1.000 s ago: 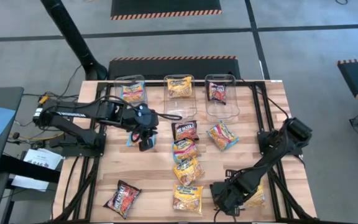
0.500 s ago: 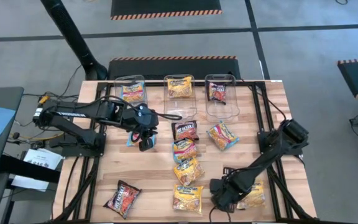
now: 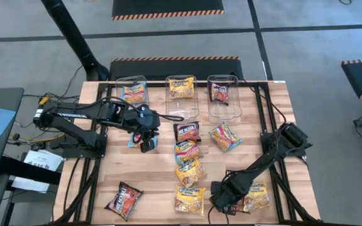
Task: Sort Maruchan noodles
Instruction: Put the black noodle pack into the right transparent bin
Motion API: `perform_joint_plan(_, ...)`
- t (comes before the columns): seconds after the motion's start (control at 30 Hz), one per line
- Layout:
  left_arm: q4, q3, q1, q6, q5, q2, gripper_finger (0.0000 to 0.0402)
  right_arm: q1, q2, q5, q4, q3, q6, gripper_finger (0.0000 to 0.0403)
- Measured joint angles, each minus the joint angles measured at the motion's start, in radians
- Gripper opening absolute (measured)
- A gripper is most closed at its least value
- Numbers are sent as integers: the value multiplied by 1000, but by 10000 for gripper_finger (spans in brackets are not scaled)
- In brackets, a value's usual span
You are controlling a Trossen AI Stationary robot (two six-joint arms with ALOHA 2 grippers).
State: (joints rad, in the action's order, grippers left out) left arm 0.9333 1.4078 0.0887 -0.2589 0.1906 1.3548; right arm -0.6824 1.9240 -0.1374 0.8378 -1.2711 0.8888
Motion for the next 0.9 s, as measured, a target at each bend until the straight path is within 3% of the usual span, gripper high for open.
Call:
perform_joint_plan(0.27,0,0,0,0,0,0,73,34,1,-15,-5,-2,-5,13)
perform_joint_plan(0.5,2,0,0,0,0,0,73,51,11,12,113,-98,-51,5)
perform_joint_plan(0.9,4,0,0,0,0,0,73,56,9,165,431,-296,-59,3)
